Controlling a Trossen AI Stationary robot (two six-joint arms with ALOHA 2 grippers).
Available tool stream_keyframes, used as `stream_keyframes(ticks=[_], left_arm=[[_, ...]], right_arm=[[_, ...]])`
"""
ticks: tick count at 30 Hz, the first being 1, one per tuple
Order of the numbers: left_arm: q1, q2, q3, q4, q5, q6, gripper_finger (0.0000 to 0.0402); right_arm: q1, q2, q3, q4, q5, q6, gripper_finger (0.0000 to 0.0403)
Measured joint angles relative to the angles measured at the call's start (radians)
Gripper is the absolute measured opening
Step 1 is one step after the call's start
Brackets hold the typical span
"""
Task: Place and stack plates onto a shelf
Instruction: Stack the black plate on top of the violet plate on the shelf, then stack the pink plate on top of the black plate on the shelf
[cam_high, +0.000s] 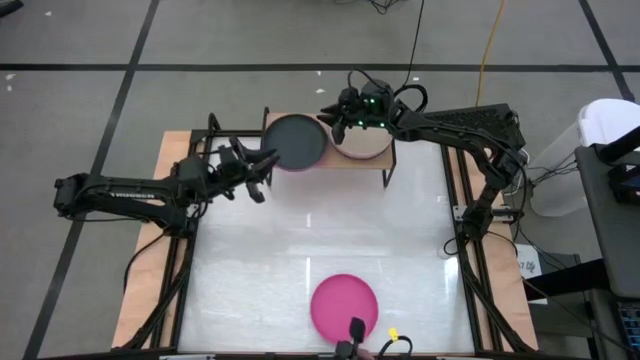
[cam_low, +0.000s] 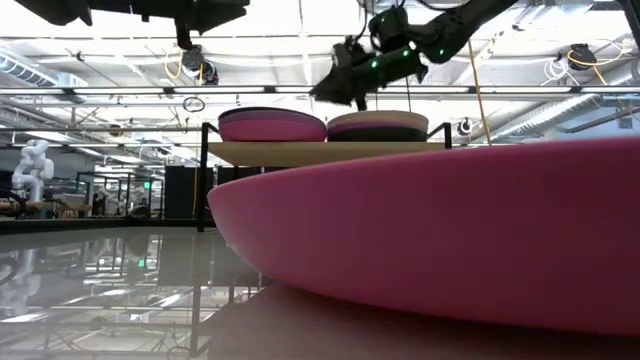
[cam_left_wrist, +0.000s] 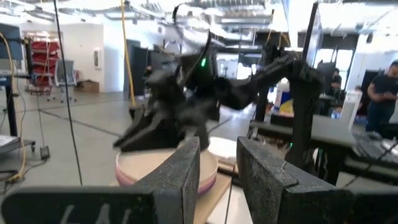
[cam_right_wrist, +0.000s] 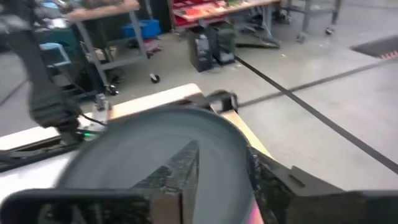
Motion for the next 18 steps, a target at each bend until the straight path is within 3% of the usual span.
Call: stream_keyframes(ticks=[5, 8, 13, 18], left_arm=[[-0.008, 0.0, 0.0, -0.083, 0.0, -0.011, 0.0111], [-0.03, 0.0, 0.0, -0.151, 0.001, -0.023, 0.0111], [-0.097, 0.029, 0.0, -0.21, 0.026, -0.034, 0.0111], [-0.177, 0.119, 0.007, -0.217, 0.04, -0.034, 0.0111]], right_arm=[[0.001, -0.096, 0.0, -0.033, -0.191, -0.059, 0.0137], [0.021, -0.183, -0.001, -0.139, -0.255, -0.113, 0.0138], [0.09, -0.375, -0.097, -0.315, -0.221, -0.247, 0.0133], [0.181, -0.607, -0.332, -0.309, -0.132, -0.264, 0.0133]])
